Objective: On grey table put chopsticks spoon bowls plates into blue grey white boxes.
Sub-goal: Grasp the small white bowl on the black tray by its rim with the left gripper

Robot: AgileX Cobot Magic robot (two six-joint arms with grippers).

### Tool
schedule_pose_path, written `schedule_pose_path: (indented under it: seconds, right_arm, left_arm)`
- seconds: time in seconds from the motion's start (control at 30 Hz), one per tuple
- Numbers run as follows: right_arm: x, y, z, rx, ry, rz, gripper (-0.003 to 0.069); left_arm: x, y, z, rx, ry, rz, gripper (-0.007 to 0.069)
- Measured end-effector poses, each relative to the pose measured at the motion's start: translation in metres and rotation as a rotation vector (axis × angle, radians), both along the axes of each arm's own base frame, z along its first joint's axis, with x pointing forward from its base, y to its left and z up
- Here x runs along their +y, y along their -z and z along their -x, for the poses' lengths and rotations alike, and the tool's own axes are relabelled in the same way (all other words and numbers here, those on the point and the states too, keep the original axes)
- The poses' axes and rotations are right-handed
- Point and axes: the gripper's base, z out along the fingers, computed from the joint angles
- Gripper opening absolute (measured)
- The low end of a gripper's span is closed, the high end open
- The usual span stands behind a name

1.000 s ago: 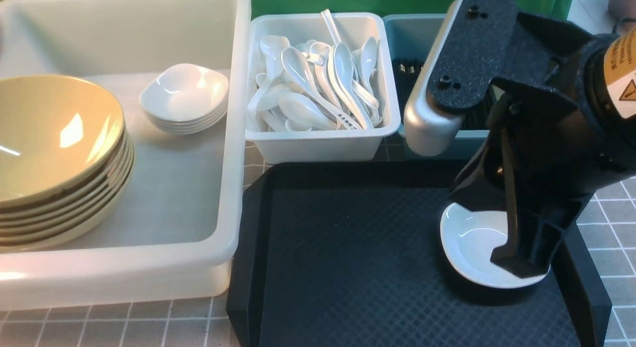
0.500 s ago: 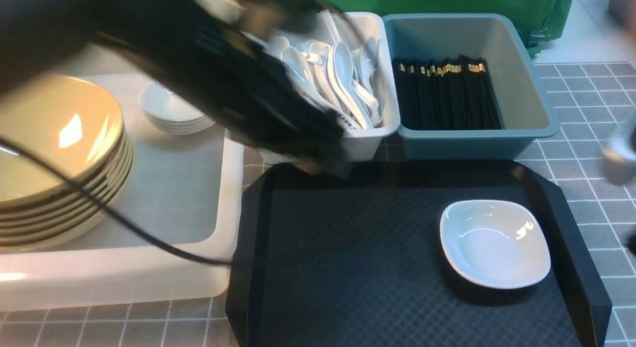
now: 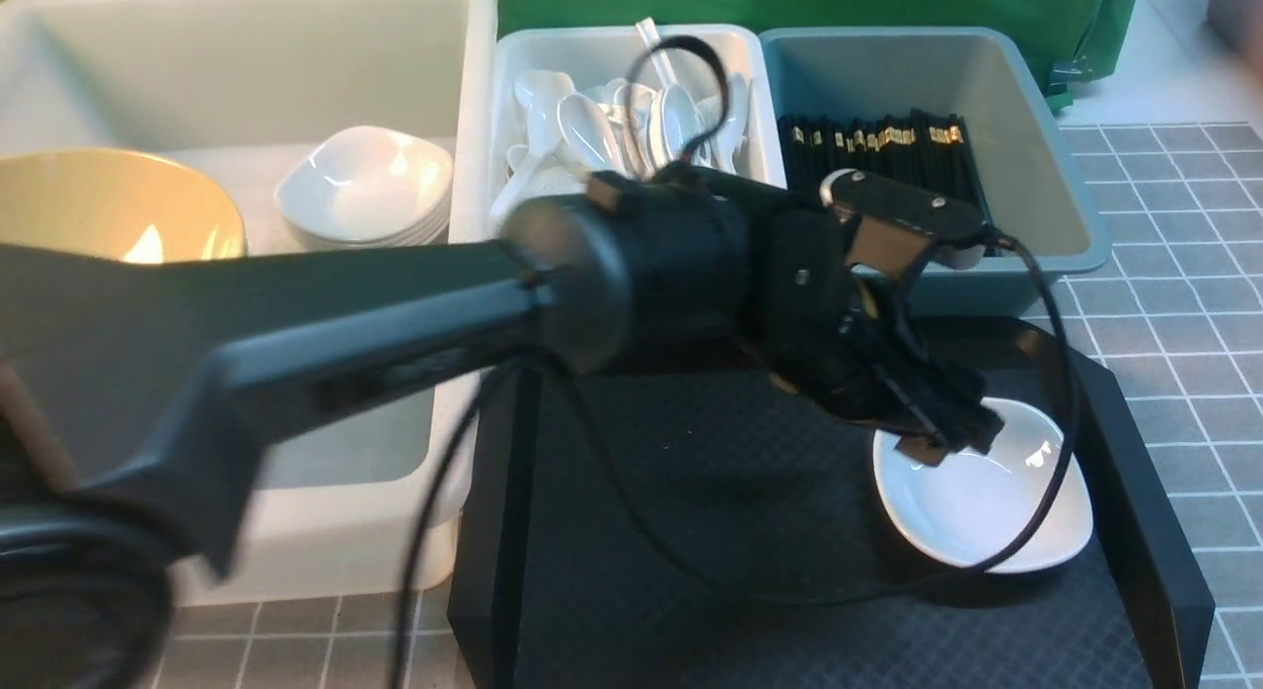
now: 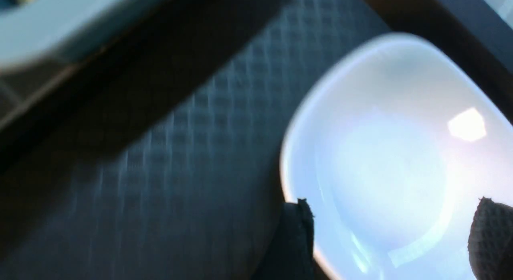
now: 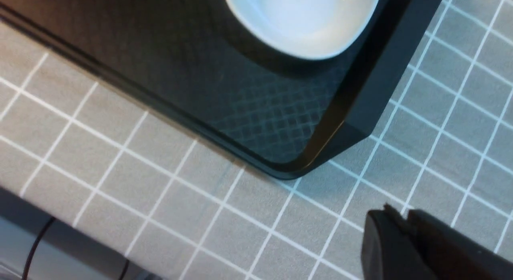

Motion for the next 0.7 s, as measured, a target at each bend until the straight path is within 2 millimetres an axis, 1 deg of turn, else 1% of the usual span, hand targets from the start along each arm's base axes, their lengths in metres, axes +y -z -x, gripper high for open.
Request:
schedule_pose_path:
  seconds: [0.03,0.07,0.1,0.13,0.23,0.27,0.33,0.4,0.43,0.5,0.53,0.6,0.63,0.67,0.7]
  right_arm:
    - [0.0,0.0,0.0,0.001,0.0,0.001,0.0093]
    - [0.0,0.002,0.0,0.004,0.0,0.002,0.0093]
    - [0.0,0.002,0.0,0.006,0.0,0.003,0.0093]
    - [0.0,0.002,0.0,0.006,0.0,0.003,0.0093]
    - [0.0,0.002,0.0,0.007,0.0,0.002,0.0093]
    - [0.0,0.002,0.0,0.007,0.0,0.002,0.0094]
    - [0.0,0.002,0.0,0.007,0.0,0.002,0.0095]
    - [0.0,0.002,0.0,0.007,0.0,0.002,0.0095]
    - [0.0,0.002,0.0,0.007,0.0,0.002,0.0095]
    - [0.0,0.002,0.0,0.007,0.0,0.002,0.0095]
    - [0.0,0.002,0.0,0.007,-0.001,0.001,0.0095]
    - [0.001,0.002,0.0,0.009,-0.002,-0.003,0.0096]
    - [0.001,0.002,0.0,0.012,-0.004,-0.012,0.0096]
    - [0.002,0.002,0.0,0.013,-0.004,-0.014,0.0096]
    - [0.003,0.002,0.001,0.014,-0.009,-0.032,0.0096]
  left_arm:
    - [0.0,0.002,0.0,0.004,-0.001,-0.003,0.0496]
    - [-0.005,0.006,-0.006,0.003,-0.005,0.002,0.0496]
    - [-0.011,0.015,-0.011,0.01,-0.011,-0.001,0.0496]
    - [-0.012,0.014,-0.012,0.008,-0.011,0.001,0.0496]
    - [-0.019,0.026,-0.018,0.02,-0.008,-0.01,0.0496]
    - [-0.023,0.035,-0.021,0.032,-0.006,-0.023,0.0494]
    - [-0.025,0.045,-0.023,0.058,-0.002,-0.045,0.0482]
    - [-0.026,0.049,-0.023,0.07,0.001,-0.057,0.0465]
    - [-0.027,0.052,-0.024,0.077,0.006,-0.069,0.0424]
    - [-0.027,0.051,-0.024,0.078,0.01,-0.074,0.0331]
    - [-0.027,0.051,-0.023,0.08,0.014,-0.082,0.0246]
    - [-0.026,0.051,-0.023,0.083,0.015,-0.088,0.015]
    - [-0.026,0.047,-0.024,0.087,0.003,-0.071,0.0092]
    - [-0.026,0.044,-0.024,0.087,0.002,-0.065,0.0086]
    - [-0.023,0.032,-0.023,0.07,0.01,-0.063,0.005]
